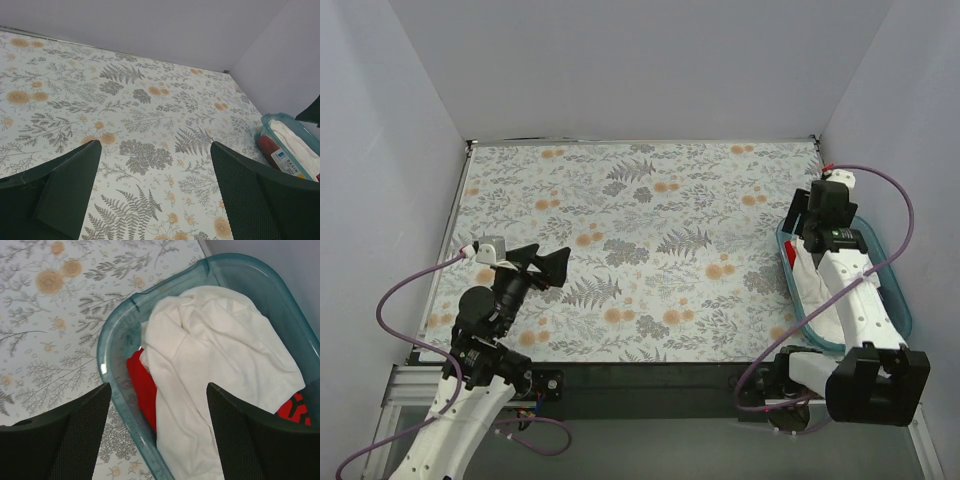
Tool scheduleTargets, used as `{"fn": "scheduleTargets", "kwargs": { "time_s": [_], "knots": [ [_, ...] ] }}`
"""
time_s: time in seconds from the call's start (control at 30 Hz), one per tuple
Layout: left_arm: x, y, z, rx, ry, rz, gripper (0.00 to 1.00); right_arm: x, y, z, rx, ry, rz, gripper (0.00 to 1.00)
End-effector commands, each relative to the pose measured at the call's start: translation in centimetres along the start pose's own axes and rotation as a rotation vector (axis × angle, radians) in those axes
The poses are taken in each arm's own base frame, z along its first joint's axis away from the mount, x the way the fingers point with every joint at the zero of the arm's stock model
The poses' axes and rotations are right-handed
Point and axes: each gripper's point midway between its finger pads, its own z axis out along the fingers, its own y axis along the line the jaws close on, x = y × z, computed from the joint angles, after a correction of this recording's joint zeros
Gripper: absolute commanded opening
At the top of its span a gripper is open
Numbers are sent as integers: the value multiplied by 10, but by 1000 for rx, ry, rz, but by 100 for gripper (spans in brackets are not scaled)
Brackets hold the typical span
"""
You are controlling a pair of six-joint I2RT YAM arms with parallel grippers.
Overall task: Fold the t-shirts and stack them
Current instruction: Grab the tshirt from the pile
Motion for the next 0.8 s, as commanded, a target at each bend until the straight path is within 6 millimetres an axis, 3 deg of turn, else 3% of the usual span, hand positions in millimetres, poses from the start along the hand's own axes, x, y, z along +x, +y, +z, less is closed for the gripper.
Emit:
{"fn": "scheduleTargets", "kwargs": {
  "time_s": [0.0, 0.23, 0.37, 0.57, 0.63, 0.67, 0.73, 0.77],
  "knots": [
    [-3, 0, -1, 4, -22, 16, 90, -9, -19, 20, 49, 10, 118, 81],
    [-3, -2, -2, 16, -34, 16, 90, 32, -32, 68, 37, 138, 143, 70],
    [-3, -3, -1, 21, -33, 18, 89, 49, -35, 82, 1, 176, 172, 65],
    [-3, -5, -2, 32, -32, 18, 89, 57, -42, 90, 11, 191, 179, 53],
    [-2, -4, -2, 32, -28, 18, 88, 57, -44, 91, 15, 191, 168, 38],
    [-2, -4, -2, 33, -30, 18, 88, 56, -46, 91, 23, 187, 166, 26],
    [-3, -5, -2, 37, -31, 18, 88, 51, -48, 87, 29, 168, 161, 14],
    [-3, -5, -2, 37, -33, 19, 88, 49, -51, 86, 40, 161, 157, 2]
  ]
}}
